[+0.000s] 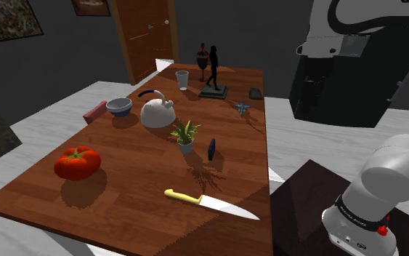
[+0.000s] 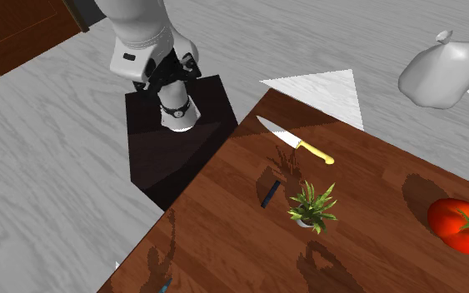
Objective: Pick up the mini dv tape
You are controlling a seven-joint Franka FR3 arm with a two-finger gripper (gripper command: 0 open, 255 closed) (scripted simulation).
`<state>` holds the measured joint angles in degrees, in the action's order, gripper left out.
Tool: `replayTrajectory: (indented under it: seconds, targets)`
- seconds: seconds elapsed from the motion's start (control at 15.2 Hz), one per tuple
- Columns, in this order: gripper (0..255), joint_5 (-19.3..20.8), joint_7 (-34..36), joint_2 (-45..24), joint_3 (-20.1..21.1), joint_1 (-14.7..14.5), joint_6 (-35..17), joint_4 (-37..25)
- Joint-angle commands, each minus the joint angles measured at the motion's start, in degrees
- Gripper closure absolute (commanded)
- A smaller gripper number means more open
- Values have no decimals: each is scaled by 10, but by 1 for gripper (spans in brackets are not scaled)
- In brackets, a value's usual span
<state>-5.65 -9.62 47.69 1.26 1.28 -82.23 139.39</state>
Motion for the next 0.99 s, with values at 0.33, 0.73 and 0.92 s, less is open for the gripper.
replayTrajectory:
  seconds: [0.33,0.73,0.92]
  targets:
    - [0,-54,137,-51,79,13,-71,6]
    - [0,-91,298,-149,167,36,-161,-19]
    - [0,-93,380,-210,208,52,-204,-44]
